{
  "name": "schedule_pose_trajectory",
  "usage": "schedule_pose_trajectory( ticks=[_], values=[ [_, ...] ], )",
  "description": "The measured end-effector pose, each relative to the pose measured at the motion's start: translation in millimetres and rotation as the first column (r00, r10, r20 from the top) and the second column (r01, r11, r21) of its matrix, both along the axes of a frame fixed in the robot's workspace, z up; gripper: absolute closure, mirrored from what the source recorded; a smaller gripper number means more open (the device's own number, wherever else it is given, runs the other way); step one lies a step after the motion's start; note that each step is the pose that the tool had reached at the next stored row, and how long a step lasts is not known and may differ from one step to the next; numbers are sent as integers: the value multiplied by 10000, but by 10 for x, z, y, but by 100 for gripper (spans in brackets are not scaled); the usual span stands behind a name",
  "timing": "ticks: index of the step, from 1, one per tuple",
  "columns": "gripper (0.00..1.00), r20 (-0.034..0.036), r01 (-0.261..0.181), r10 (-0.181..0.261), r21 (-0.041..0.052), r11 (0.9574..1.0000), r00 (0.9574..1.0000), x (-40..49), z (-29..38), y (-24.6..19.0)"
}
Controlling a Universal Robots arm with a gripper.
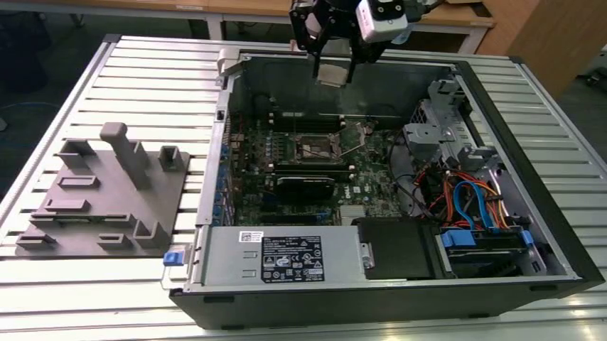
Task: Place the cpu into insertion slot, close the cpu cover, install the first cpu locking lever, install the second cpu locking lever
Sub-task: 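Place the cpu into insertion slot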
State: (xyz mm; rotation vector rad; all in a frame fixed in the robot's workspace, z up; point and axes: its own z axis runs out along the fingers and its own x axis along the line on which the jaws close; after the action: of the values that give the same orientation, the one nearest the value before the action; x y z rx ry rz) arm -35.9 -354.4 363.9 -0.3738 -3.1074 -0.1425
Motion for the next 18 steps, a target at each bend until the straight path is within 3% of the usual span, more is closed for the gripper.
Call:
schedule_pose_trajectory(
  ticks=[4, 11, 14, 18],
  values=[
    [46, -1, 732, -732, -2, 9973, 9973, 0, -3, 0],
    [46, 0, 1597, -1597, -1, 9872, 9872, 0, -7, 0],
    [46, 0, 1888, -1888, -1, 9820, 9820, 0, -8, 0],
    [46, 0, 2354, -2354, 0, 9719, 9719, 0, -11, 0]
  ],
)
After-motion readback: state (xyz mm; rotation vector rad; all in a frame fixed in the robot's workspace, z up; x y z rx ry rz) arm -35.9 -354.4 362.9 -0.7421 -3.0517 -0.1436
